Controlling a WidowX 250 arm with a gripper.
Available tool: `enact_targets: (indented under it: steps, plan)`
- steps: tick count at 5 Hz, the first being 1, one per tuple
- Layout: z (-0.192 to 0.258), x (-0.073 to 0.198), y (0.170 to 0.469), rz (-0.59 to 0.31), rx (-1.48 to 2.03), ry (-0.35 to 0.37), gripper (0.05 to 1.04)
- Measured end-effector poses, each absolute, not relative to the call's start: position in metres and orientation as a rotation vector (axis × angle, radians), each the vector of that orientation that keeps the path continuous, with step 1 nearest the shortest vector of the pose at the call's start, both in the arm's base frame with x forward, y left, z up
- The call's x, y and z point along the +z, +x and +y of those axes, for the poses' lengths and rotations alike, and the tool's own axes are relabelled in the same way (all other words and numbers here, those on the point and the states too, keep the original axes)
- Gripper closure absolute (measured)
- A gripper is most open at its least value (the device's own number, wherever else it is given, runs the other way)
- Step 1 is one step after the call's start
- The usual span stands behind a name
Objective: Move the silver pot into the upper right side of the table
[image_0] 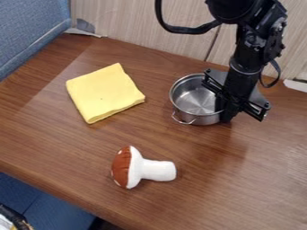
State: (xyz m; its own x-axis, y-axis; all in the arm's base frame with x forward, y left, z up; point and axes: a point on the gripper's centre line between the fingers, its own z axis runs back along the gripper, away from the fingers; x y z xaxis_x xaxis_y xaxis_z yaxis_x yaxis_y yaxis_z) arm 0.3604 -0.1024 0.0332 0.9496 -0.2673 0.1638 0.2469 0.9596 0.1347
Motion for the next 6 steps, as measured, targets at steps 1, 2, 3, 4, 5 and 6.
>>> enact_targets:
  steps: [1,2,3,4,5,6]
  plan:
    - [-0.097,0.032,0.359,-0.175,-0.245,0.149,0.829]
    - [-0.098,0.032,0.355,-0.172,-0.268,0.174,0.559]
    - [-0.097,0.047,0.352,-0.203,-0.266,0.171,0.250]
    - [-0.098,0.062,0.347,-0.226,-0.278,0.154,0.070]
    - [-0.092,0.093,0.338,-0.290,-0.255,0.127,0.075]
    - [-0.073,0.121,0.329,-0.361,-0.203,0.064,0.081]
